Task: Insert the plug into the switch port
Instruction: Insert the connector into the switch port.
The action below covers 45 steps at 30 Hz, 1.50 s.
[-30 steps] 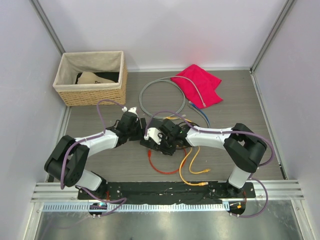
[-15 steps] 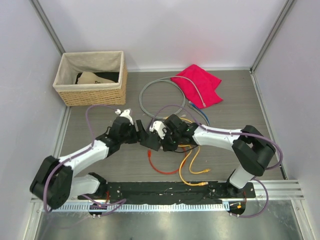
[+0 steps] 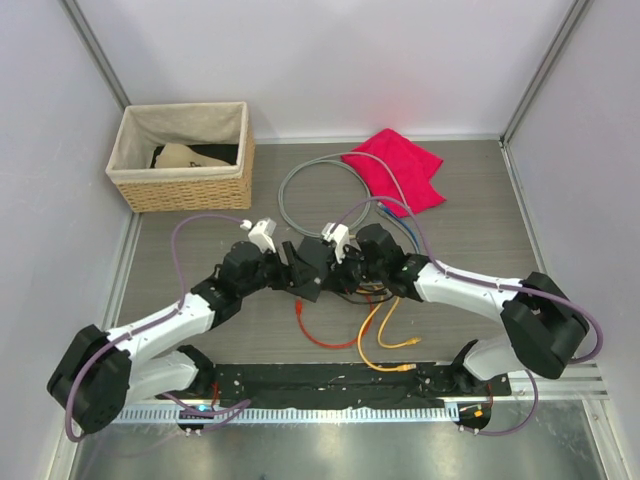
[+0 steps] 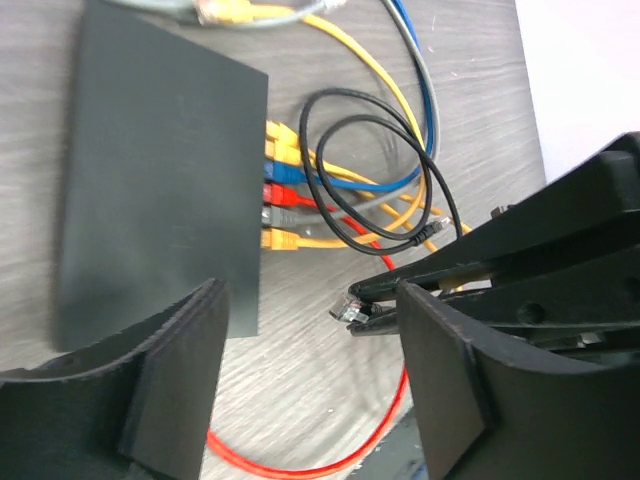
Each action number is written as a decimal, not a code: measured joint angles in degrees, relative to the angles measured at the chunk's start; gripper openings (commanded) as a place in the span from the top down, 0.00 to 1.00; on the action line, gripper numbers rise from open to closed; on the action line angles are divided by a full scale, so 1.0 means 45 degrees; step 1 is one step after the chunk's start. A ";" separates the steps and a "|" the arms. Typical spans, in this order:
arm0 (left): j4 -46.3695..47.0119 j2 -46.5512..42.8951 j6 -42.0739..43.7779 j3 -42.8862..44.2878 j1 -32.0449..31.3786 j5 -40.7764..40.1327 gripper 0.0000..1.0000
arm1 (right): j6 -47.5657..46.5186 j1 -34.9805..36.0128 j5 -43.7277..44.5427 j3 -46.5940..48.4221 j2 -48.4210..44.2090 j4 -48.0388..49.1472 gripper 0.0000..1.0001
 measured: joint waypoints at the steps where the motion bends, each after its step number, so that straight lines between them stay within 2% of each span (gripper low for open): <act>1: 0.0170 0.0214 -0.0194 0.0000 -0.0092 0.0063 0.34 | 0.0175 -0.0039 -0.0058 -0.0141 -0.0087 0.0233 0.99; 11: 0.1389 0.1787 -0.2317 0.0000 -0.0709 0.0248 0.57 | 0.0986 -0.0146 -0.0228 -0.0860 -0.0403 0.1481 0.99; 17: 0.1593 0.1909 -0.3308 -0.0005 -0.0937 0.0199 0.79 | 0.1112 -0.0146 -0.0228 -0.1103 -0.0427 0.1821 0.98; 18: 0.1627 0.1909 -0.3434 0.0000 -0.0952 0.0199 0.86 | 0.1127 -0.0146 -0.0228 -0.1132 -0.0427 0.1885 0.96; 21: 0.1666 0.1904 -0.3866 0.0000 -0.1005 0.0063 0.95 | 0.1127 -0.0160 -0.0209 -0.1268 -0.0461 0.2093 0.80; 22: 0.1661 0.1899 -0.4041 -0.0005 -0.1020 0.0029 0.97 | 0.1117 -0.0170 -0.0204 -0.1345 -0.0505 0.2200 0.70; 24: 0.1632 0.1880 -0.4367 -0.0005 -0.1049 -0.0049 1.00 | 0.1112 -0.0175 -0.0204 -0.1452 -0.0597 0.2317 0.66; 28: 0.1273 0.1559 -0.5134 -0.0005 -0.1098 -0.0447 1.00 | 0.0816 -0.0126 -0.0005 -0.2249 -0.1258 0.3002 0.62; 33: 0.0466 0.0894 -0.6329 -0.0005 -0.1098 -0.1171 1.00 | -0.0253 0.0452 0.1171 -0.3716 -0.2691 0.4172 0.58; 39: -0.0471 0.0845 -0.7281 0.0189 -0.1098 -0.1457 1.00 | -0.1899 0.2084 0.3492 -0.4172 -0.3322 0.4920 0.59; 45: -0.0510 0.0976 -0.7732 0.0262 -0.1098 -0.1452 1.00 | -0.2681 0.2409 0.4789 -0.4172 -0.3211 0.5629 0.62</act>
